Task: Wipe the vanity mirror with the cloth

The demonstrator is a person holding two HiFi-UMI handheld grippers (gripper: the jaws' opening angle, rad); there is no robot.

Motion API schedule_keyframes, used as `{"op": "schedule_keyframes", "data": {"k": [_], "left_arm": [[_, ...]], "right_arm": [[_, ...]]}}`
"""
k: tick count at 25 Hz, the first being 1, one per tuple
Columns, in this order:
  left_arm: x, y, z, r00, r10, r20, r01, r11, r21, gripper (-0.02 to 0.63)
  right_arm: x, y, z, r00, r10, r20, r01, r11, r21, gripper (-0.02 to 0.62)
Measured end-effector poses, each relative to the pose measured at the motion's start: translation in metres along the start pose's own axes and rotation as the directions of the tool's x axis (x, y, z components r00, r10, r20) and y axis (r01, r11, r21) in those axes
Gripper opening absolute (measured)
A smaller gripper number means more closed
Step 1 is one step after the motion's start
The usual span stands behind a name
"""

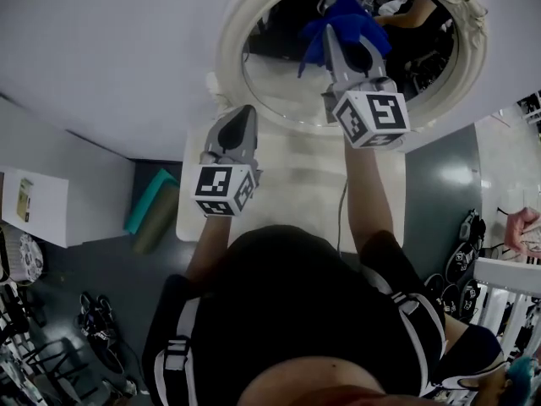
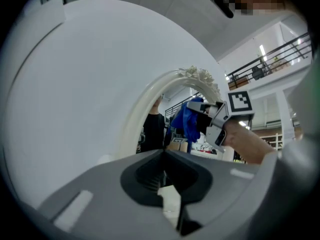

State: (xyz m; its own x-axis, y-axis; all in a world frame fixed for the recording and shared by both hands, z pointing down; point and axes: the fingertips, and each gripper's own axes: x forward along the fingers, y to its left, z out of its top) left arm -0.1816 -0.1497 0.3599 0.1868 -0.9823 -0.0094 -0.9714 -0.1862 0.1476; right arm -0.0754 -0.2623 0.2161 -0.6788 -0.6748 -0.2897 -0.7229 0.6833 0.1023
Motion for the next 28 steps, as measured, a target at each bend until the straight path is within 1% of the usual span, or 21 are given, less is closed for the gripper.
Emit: {"op": "schedule_keyframes", "data": {"k": [4,10,12,16,20,25,28], "left_arm": [[-0.001,0.009,-0.001,1.000,0.008,-0.003,-0.008,1.000,-0.004,0.008],[-0.005,0.018,-0.003,1.000,0.016,-0.002,-0.016,1.000,-0.014,0.008],[-0.007,0.022,-0.004,1.000,0.023,0.000,-0.023,1.000,-0.020,0.008],[-0.011,0.032,-0.006,0.999,0.040,0.001,-0.040,0.999,-0.031,0.008],[-0.014,0.039,-0.009,0.999,0.055,-0.002,-0.055,0.998,-0.043,0.008],[-0.016,0.048,-0.014,0.998,0.066,-0.010,-0.066,0.996,-0.054,0.008],[-0.017,0.054,-0.018,0.997,0.073,-0.016,-0.074,0.996,-0.058,0.008]], "right_arm": [[0.008,0.011,-0.004,1.000,0.014,-0.007,-0.014,1.000,-0.021,0.032],[0.025,0.043,-0.015,0.996,0.068,-0.049,-0.071,0.996,-0.054,0.032],[0.030,0.054,-0.021,0.995,0.075,-0.061,-0.080,0.993,-0.084,0.032],[0.036,0.070,-0.033,0.995,0.065,-0.073,-0.076,0.985,-0.153,0.032],[0.045,0.090,-0.046,0.990,0.090,-0.110,-0.111,0.972,-0.208,0.032],[0.049,0.109,-0.071,0.979,0.146,-0.141,-0.170,0.970,-0.174,0.032],[0.050,0.113,-0.076,0.981,0.153,-0.116,-0.171,0.971,-0.168,0.028]]}}
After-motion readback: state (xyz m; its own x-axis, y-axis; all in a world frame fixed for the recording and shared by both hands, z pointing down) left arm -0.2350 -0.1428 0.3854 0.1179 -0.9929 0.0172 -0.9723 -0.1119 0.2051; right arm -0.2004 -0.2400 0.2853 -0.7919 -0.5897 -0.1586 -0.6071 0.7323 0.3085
